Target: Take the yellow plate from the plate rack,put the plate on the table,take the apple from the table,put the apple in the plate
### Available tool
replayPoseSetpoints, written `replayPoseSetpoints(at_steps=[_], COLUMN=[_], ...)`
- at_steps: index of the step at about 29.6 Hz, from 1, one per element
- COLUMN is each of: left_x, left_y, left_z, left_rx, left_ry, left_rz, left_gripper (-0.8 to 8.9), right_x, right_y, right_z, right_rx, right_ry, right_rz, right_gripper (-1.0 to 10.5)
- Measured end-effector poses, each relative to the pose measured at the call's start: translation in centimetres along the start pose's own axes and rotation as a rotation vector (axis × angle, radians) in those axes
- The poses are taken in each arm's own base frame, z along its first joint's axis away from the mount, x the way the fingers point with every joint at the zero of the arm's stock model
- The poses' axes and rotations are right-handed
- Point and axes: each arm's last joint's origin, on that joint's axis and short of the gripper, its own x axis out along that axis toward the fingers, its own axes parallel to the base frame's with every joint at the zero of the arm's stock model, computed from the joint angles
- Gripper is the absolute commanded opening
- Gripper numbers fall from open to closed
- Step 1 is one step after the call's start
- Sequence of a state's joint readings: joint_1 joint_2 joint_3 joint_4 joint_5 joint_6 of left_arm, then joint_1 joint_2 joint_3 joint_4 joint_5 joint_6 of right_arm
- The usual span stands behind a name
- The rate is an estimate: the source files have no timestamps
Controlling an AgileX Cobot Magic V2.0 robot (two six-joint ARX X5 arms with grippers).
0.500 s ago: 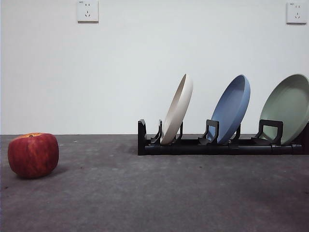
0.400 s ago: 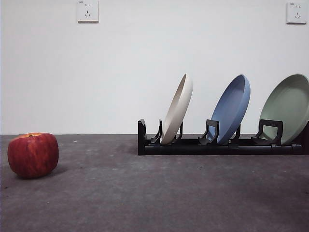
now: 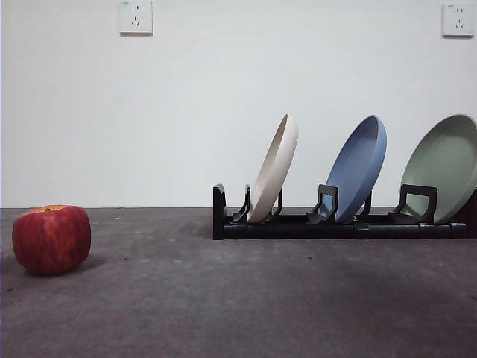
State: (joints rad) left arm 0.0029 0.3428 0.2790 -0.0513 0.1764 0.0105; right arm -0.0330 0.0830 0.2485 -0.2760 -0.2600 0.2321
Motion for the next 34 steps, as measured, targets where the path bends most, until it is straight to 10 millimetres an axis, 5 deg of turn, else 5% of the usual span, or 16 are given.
replayPoseSetpoints(at_steps=[17, 24, 29, 34], left_x=[7.5, 10.4, 15.4, 21.2], left_y=[0.2, 0.7, 0.8, -1.4], left_z=[11.3, 13.6, 14.8, 14.7], left_rx=[-0.091, -0.147, -0.224, -0.25], left_ry=[0.202, 0.264, 0.363, 0.493], left_rz=[-0.449, -0.454, -0.562, -0.642], left_gripper=[-0.03, -0.04, -0.04, -0.04], right_x=[0.9, 3.0, 4.9, 6.3], right_y=[2.1, 2.4, 2.1, 2.0], right_z=[8.6, 10.5, 11.5, 10.8], right_rx=[0.075, 0.107, 0.131, 0.21], right_ry=[0.317, 0.471, 0.519, 0.614], right_rz=[0.045, 0.146, 0.15, 0.282], right_gripper=[-0.1, 0.0, 0.0, 0.0])
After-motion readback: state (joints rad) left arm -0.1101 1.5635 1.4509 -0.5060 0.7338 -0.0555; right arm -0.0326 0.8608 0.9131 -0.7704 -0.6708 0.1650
